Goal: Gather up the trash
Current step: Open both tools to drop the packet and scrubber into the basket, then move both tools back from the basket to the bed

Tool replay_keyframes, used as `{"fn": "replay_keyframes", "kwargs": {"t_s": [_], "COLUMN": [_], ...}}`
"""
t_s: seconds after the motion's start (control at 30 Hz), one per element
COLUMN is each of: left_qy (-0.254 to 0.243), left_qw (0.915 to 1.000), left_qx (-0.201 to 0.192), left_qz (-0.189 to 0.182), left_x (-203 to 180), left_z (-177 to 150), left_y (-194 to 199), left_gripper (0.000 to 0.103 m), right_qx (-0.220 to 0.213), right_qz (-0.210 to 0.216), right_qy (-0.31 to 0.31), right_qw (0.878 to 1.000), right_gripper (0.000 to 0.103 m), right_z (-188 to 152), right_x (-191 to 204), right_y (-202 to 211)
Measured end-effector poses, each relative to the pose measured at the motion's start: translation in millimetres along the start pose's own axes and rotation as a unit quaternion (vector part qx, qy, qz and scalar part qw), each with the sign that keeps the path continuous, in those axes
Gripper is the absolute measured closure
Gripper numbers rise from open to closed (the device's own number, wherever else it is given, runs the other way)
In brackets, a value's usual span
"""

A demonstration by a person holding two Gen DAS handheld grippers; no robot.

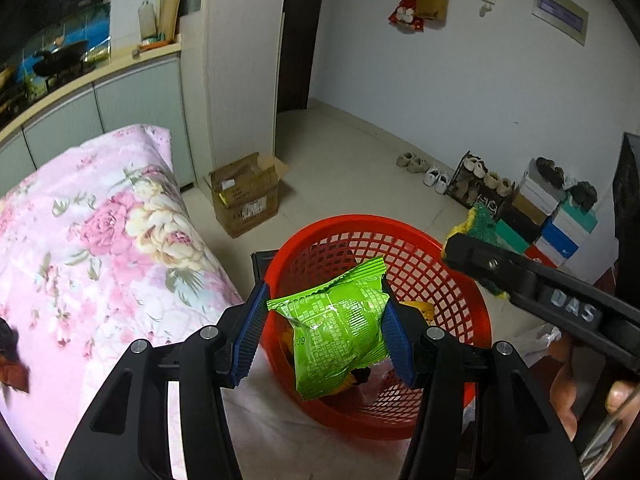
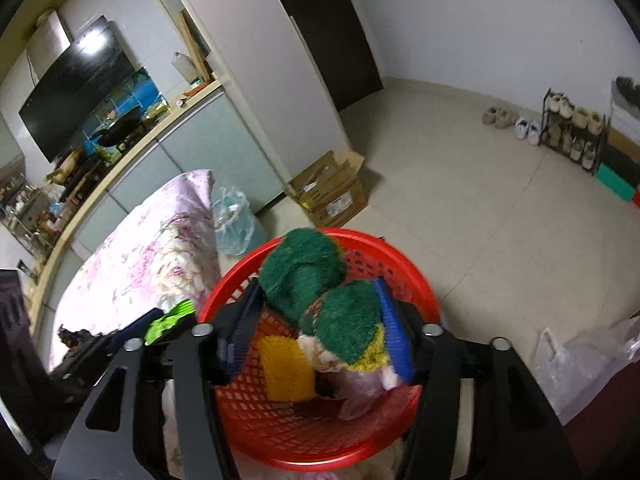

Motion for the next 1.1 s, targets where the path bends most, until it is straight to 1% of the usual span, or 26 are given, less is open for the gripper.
{"fn": "replay_keyframes", "kwargs": {"t_s": [0.07, 0.1, 0.13, 0.33, 0.5, 0.7, 0.8, 1.0, 1.1], "left_qy": [0.004, 0.008, 0.011, 0.009, 0.012, 0.016, 0.012, 0.016, 0.022], "left_qw": [1.0000, 1.0000, 0.9999, 0.9998, 0.9992, 0.9976, 0.9961, 0.9908, 0.9882], "left_qx": [0.003, 0.005, 0.006, -0.016, -0.034, -0.058, -0.070, -0.089, -0.093], "left_qz": [-0.001, -0.003, -0.005, 0.012, 0.017, 0.036, 0.053, 0.100, 0.120], "left_x": [1.8, 3.5, 4.6, 9.5, 18.9, 33.2, 41.3, 65.8, 82.3], "left_z": [0.8, 1.1, 1.3, 5.3, 7.7, 6.0, 4.7, -2.8, -6.7], "left_y": [-2.4, -2.7, -2.2, 13.2, 33.5, 63.9, 77.1, 106.4, 119.0], "left_gripper": [0.048, 0.044, 0.039, 0.027, 0.026, 0.025, 0.025, 0.025, 0.025], "right_qx": [0.005, 0.006, 0.006, -0.008, -0.022, -0.046, -0.062, -0.095, -0.102], "right_qz": [0.007, 0.010, 0.010, 0.009, 0.008, 0.012, 0.015, 0.024, 0.035], "right_qy": [-0.011, -0.016, -0.019, -0.024, -0.015, 0.010, 0.025, 0.074, 0.089], "right_qw": [1.000, 1.000, 1.000, 1.000, 1.000, 0.999, 0.998, 0.992, 0.990], "right_gripper": [0.038, 0.037, 0.036, 0.034, 0.034, 0.033, 0.029, 0.029, 0.028], "right_z": [-0.2, -0.1, 0.6, 5.8, 9.5, 11.8, 10.8, 7.3, 3.0], "right_x": [-0.9, -1.1, -1.1, -0.4, 3.9, 19.1, 28.8, 55.6, 69.4], "right_y": [-0.9, -0.8, -0.2, 8.0, 14.0, 25.6, 34.2, 52.6, 59.1]}}
Point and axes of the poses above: each gripper's, at about its wrist camera, not at the fingertips, and y roughly against the way its jaws point, x to its left, z to its top, the point moved 4 cm from there along -y, roughly the way its jaws point, and after that the axes turned 8 degrees about -x, right-handed, at the moved point
